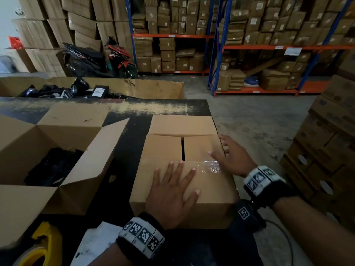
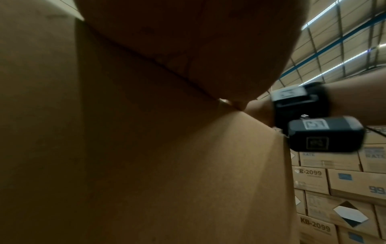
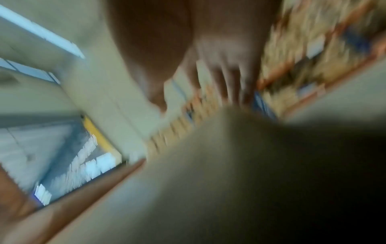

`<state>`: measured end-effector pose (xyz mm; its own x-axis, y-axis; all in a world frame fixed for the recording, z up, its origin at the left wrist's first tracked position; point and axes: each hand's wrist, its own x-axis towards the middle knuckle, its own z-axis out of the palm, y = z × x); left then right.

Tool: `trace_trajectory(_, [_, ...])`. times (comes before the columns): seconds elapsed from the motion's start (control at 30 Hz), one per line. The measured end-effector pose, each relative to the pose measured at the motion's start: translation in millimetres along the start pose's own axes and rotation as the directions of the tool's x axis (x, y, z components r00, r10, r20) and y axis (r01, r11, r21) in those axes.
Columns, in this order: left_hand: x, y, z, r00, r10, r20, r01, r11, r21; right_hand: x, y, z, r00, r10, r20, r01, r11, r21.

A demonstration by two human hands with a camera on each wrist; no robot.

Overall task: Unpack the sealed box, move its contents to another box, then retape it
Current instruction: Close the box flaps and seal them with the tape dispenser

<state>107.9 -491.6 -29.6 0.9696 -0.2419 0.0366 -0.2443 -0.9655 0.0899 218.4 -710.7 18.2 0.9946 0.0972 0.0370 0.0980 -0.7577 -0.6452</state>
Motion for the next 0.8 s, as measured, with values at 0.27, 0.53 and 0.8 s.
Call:
trace_trajectory(0.27, [14, -4, 3, 0.998, -0.065, -0.003, 0.065, 0.998, 0.005, 59, -6, -27, 0.965, -0.018, 0.263, 0.058, 0.988, -0.146])
trace_trajectory(0.53, [8, -15, -4, 0.999, -0.009, 0.038, 0.008, 1.0, 0.03, 97, 6, -41, 0.969, 0.022, 0.247, 0.036, 0.973, -0.227])
trace_trajectory(0.8, [6, -17, -7, 0.997, 0.021, 0.07, -0.023, 0.999, 0.025, 165, -22, -3, 0.96, 0.068, 0.273, -0.023, 0.986, -0.164])
